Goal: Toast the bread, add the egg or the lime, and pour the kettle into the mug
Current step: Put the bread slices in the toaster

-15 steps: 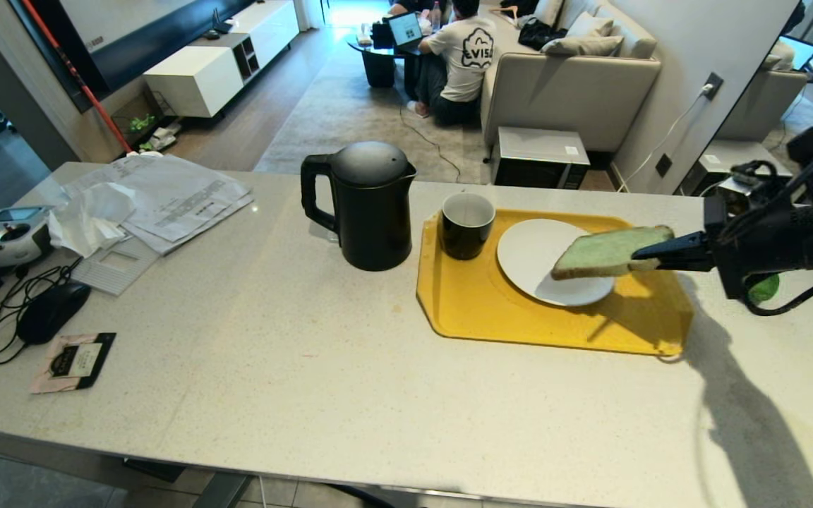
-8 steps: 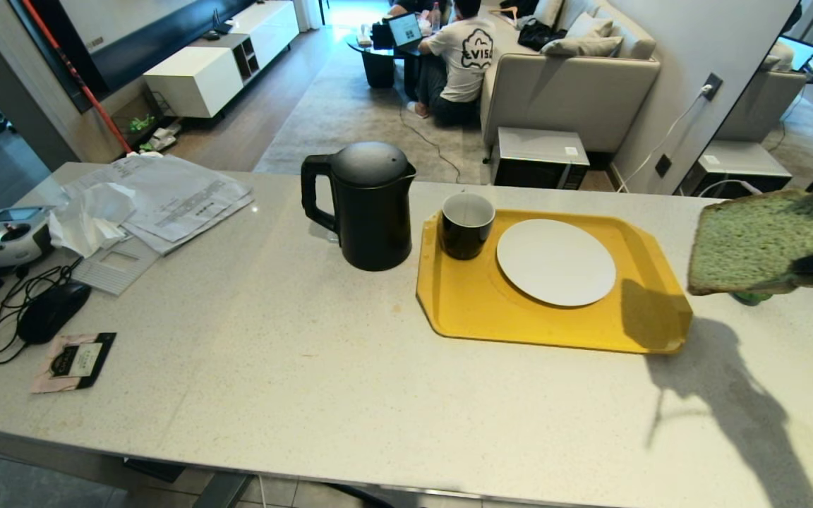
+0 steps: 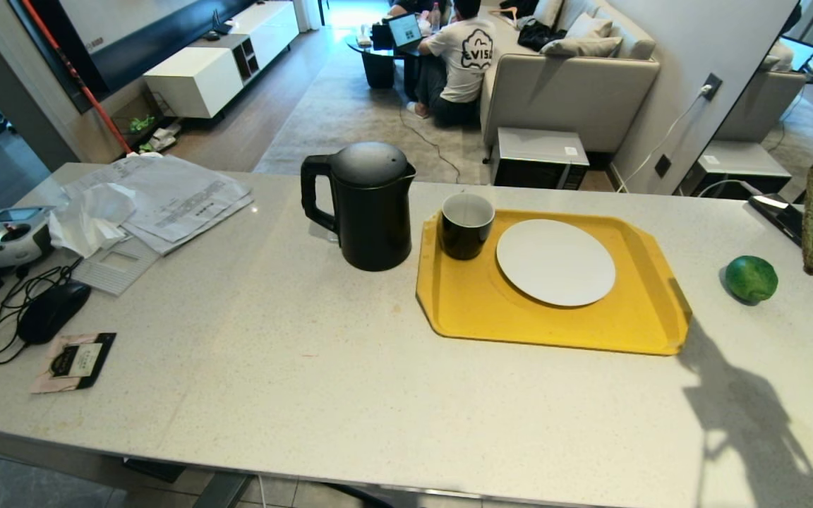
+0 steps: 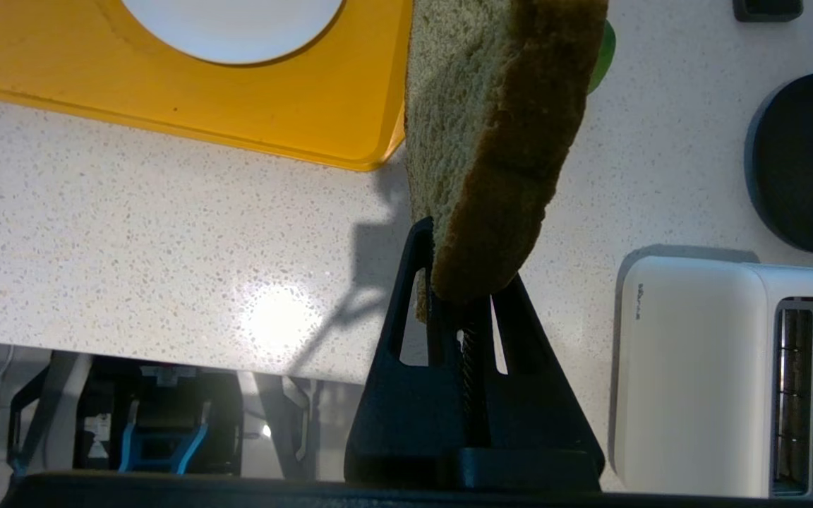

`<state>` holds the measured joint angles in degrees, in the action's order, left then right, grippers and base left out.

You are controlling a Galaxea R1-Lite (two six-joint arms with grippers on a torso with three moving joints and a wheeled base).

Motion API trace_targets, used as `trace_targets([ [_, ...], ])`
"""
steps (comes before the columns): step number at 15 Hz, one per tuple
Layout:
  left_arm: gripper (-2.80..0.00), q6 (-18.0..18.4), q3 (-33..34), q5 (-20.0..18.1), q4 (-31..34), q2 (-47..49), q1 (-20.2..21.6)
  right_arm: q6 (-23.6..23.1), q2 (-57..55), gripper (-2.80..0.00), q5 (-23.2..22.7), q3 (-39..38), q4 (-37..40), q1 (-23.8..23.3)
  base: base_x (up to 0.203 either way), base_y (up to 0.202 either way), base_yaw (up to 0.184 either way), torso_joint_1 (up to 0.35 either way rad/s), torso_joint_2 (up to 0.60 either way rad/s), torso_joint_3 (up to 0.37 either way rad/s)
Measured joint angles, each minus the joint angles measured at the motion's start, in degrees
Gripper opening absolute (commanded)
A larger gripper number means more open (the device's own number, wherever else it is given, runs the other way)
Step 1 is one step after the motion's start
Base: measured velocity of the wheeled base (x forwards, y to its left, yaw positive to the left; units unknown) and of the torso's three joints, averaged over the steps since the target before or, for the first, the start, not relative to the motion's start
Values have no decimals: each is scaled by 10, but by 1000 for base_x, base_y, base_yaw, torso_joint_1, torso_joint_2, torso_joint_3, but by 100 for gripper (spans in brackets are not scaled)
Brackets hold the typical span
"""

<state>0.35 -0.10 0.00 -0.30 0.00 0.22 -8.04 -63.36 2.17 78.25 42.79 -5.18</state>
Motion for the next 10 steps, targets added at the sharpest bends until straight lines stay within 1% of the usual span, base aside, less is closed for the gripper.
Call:
trace_targets([
  [3, -280, 0, 0, 0, 0, 0, 0, -14, 16, -280, 0, 1, -4, 0, 0, 0, 0, 0, 0, 0],
  [6, -280, 0, 0, 0, 0, 0, 0, -21, 22, -280, 1, 2, -39, 0, 0, 0, 0, 157, -304, -129],
  [10, -280, 0, 0, 0, 0, 0, 0, -36, 23, -280, 1, 2, -48, 0, 0, 0, 0, 169, -305, -141],
])
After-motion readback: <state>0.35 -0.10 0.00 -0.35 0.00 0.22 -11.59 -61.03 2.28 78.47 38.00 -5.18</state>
